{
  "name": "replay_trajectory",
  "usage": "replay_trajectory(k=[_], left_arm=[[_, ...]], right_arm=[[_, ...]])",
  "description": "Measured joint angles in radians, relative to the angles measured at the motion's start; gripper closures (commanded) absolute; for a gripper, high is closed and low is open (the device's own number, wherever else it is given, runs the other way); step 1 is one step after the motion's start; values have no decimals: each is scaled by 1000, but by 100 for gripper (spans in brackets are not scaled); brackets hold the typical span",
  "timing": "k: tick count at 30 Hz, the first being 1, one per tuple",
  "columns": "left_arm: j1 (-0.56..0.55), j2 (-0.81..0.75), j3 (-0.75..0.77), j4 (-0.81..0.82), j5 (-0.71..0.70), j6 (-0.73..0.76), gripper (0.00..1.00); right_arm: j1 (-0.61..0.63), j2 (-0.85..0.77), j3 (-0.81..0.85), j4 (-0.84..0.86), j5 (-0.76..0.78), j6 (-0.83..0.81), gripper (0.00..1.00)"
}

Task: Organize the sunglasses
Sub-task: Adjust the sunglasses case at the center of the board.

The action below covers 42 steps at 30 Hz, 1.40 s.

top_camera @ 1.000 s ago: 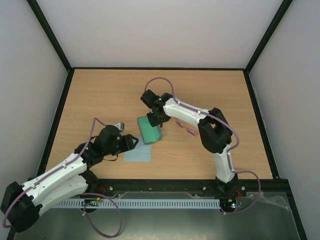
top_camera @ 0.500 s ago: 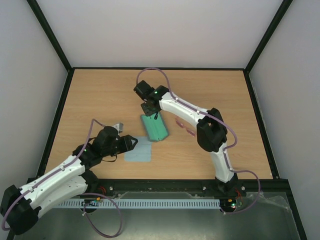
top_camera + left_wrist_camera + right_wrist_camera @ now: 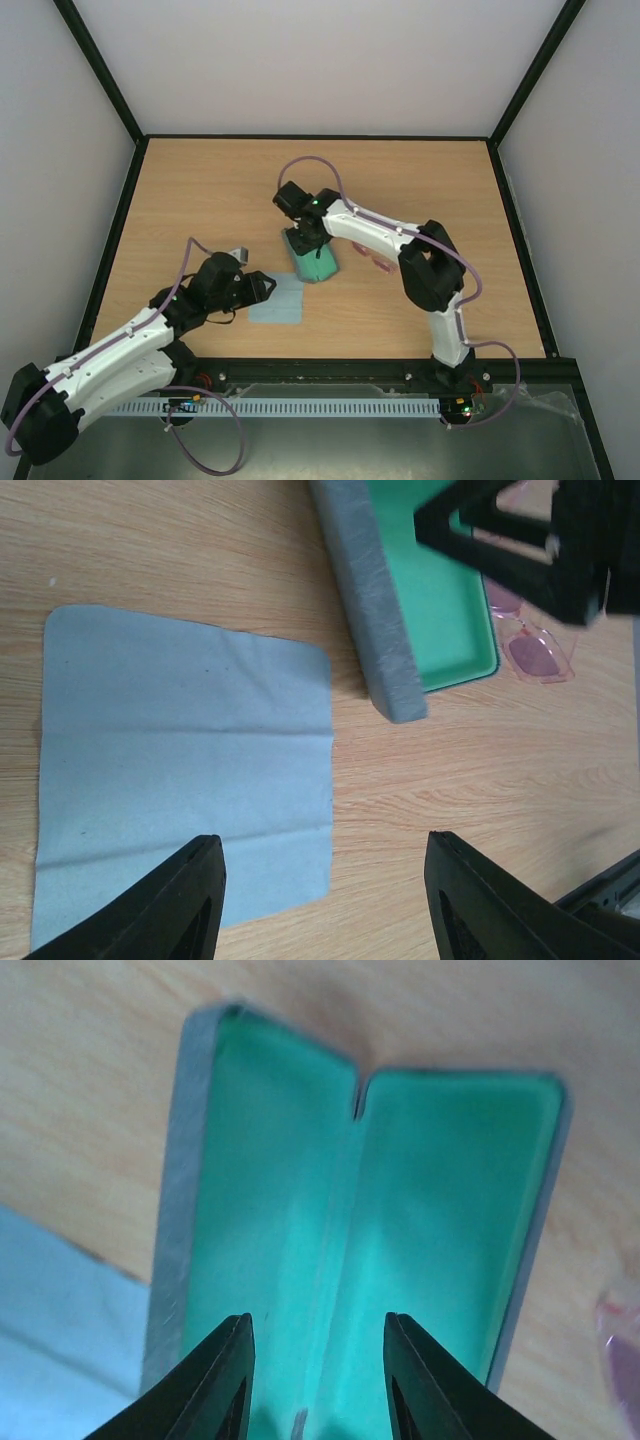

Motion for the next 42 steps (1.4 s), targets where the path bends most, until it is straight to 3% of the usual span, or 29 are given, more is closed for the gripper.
replay_trajectory(k=[9,13,18,29,34,42], left_arm=[[2,8,36,0,-1,6,42],[2,24,39,2,0,8,42],[2,41,39,2,0,11,42],[2,50,53,-2,1,24,42],[2,50,53,-3,0,25,42],[2,46,53,-7,0,25,42]], right_arm=[[6,-315,-326,79,-132,128,56],[8,-468,-473,109,-142,212,39],[0,-510,-614,155,-142,275,31],[-164,-492,-661,329,-248,247,38],[-185,-404,-657,386,-327,214,43],[-183,-298,-644,393,-403,180,72]])
